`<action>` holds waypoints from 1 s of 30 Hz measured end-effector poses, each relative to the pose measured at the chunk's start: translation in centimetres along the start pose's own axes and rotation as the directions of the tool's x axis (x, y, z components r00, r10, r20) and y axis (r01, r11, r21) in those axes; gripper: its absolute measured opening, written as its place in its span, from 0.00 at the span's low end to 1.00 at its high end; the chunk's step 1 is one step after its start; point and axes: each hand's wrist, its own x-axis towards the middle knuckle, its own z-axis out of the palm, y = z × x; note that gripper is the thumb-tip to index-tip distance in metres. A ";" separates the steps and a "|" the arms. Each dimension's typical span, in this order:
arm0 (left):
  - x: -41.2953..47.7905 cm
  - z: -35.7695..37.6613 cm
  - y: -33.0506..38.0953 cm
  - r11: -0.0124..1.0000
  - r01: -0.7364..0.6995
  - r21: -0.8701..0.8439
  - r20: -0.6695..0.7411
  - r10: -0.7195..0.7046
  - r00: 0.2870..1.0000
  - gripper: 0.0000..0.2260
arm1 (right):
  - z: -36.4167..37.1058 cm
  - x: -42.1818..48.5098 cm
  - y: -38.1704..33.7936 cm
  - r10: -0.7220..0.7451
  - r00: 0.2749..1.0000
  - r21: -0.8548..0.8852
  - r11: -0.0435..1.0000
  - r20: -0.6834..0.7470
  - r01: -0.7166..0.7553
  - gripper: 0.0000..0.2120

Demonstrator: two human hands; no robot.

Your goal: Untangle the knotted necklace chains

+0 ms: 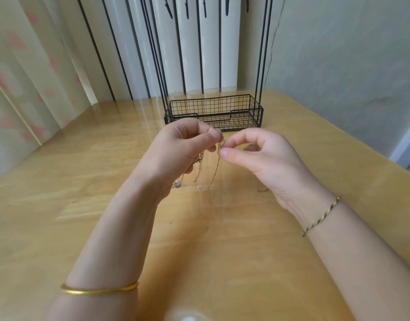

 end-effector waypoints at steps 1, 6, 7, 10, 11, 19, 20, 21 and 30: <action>0.0 0.0 0.0 1.000 -0.001 0.005 -0.001 0.001 1.000 0.05 | 0.0 0.0 0.1 -0.009 1.000 -0.010 1.000 -0.011 0.009 0.04; 0.0 0.3 0.1 1.000 0.001 0.016 0.004 -0.001 1.000 0.06 | 0.3 0.1 0.1 -0.049 0.998 -0.044 0.998 -0.025 0.048 0.04; 0.0 0.3 0.1 1.000 -0.001 0.023 0.000 0.001 1.000 0.06 | 0.3 0.1 0.1 -0.056 0.998 -0.048 0.997 -0.031 0.055 0.05; 0.0 0.2 0.0 0.999 0.000 0.048 -0.019 0.001 1.000 0.05 | 0.1 0.2 0.1 -0.057 0.997 -0.016 0.998 -0.054 0.056 0.07; 0.0 0.2 -0.1 0.998 0.004 0.058 -0.024 -0.003 1.000 0.05 | 0.0 0.2 0.1 -0.051 0.997 0.001 0.999 -0.062 0.051 0.07; 0.1 -0.1 -0.1 0.990 0.027 0.135 -0.016 -0.025 1.000 0.06 | -0.5 0.4 0.0 0.057 0.995 0.174 0.984 -0.077 -0.043 0.08; 0.2 -0.1 -0.1 0.990 0.031 0.135 -0.010 -0.030 1.000 0.06 | -0.6 0.4 0.0 0.071 0.994 0.182 0.982 -0.079 -0.056 0.08; 0.2 -0.1 -0.1 0.990 0.032 0.134 -0.002 -0.032 0.999 0.06 | -0.6 0.5 0.0 0.080 0.994 0.186 0.980 -0.079 -0.064 0.08; -0.3 0.2 0.4 0.999 0.021 0.029 0.055 -0.022 0.998 0.05 | -0.3 0.5 -0.1 0.096 0.993 0.174 0.981 -0.068 -0.083 0.09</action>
